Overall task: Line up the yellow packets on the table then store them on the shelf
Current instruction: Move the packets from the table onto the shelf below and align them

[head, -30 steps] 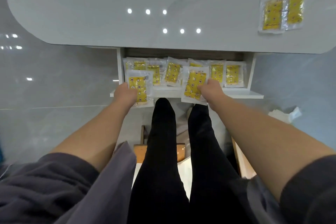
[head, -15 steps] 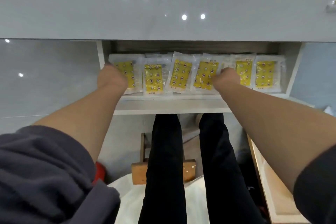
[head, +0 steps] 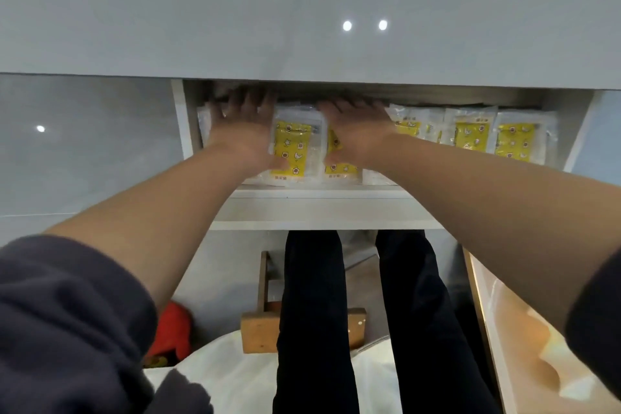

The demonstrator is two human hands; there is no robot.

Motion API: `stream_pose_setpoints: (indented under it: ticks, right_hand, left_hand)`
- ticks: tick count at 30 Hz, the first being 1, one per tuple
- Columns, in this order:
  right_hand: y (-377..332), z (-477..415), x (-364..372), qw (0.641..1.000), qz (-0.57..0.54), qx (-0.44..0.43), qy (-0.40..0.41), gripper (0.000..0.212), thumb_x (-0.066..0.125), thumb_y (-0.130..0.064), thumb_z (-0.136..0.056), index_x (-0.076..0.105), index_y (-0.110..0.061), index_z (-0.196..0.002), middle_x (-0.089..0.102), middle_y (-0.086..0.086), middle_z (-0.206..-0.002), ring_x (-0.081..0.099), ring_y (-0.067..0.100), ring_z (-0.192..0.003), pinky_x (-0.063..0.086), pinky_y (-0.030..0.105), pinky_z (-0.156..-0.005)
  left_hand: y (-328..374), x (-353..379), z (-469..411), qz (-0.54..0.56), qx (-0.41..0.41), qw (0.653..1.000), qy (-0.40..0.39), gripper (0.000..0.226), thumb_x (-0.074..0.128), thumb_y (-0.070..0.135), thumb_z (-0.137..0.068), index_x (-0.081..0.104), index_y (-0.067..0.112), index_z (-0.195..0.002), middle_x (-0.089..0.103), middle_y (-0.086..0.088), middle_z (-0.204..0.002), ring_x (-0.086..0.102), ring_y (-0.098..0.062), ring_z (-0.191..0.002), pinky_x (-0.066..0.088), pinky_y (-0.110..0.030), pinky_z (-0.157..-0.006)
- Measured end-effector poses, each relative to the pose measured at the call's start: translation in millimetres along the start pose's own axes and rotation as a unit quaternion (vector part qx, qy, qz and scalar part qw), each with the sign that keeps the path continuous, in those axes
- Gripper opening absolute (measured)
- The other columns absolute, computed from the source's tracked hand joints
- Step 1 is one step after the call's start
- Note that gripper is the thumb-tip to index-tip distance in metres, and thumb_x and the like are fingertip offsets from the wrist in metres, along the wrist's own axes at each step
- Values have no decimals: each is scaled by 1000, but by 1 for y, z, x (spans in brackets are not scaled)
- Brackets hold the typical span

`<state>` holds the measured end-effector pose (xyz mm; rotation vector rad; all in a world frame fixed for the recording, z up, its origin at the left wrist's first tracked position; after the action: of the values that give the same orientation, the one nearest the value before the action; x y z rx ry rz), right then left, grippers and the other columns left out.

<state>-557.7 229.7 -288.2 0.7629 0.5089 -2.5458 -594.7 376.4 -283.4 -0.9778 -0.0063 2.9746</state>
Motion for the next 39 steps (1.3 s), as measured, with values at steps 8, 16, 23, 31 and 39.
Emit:
stream_pose_setpoints:
  ticks: [8, 16, 23, 31, 39]
  right_hand:
    - [6, 7, -6, 999, -24, -27, -15, 110, 75, -55, -72, 7, -28, -154, 23, 1, -159, 26, 27, -143, 24, 44, -114]
    - [-32, -7, -6, 997, -22, -65, 22, 97, 73, -56, -73, 20, -30, -149, 32, -3, -152, 31, 25, -138, 26, 42, -112]
    - [52, 19, -19, 993, -28, 98, 55, 60, 29, -65, -94, 38, -22, -134, 56, 10, -125, 51, 33, -118, 35, 44, -100]
    - [65, 33, 11, 995, -67, 76, 8, 74, 40, -68, -89, 22, -28, -148, 33, 7, -152, 33, 34, -137, 27, 53, -112]
    - [51, 30, 7, 999, 22, -29, 39, 98, 56, -69, -79, 12, -23, -153, 26, 5, -157, 23, 28, -144, 8, 55, -118]
  left_hand:
    - [-5, -6, 2, -4, 14, 999, 39, 107, 70, 70, -65, 21, 17, -145, 34, -14, -146, 36, -38, -132, 35, -54, -103]
    - [16, -9, -5, -24, 134, 989, 63, 88, 72, 53, -75, 31, 17, -144, 37, -8, -148, 36, -32, -135, 27, -46, -110]
    - [-6, -21, -5, 43, 47, 995, 73, 83, 42, 71, -84, 21, 22, -148, 33, -10, -151, 33, -37, -136, 26, -57, -109]
    - [-19, -3, -3, 85, 9, 996, 22, 83, 46, 68, -84, 21, 22, -148, 26, -10, -153, 30, -38, -136, 32, -57, -104]
    - [66, -31, 3, 12, 154, 982, 109, 96, 52, 68, -81, 7, 21, -153, 18, -10, -157, 17, -35, -144, 10, -58, -116]
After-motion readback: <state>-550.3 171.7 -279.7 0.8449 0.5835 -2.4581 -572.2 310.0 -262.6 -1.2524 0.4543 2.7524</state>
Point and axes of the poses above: each hand's wrist, its own z-axis away from the middle knuckle, its own x-axis out of the palm, y = z × x, the point moved 9 cm from there along -z, towards the middle knuckle
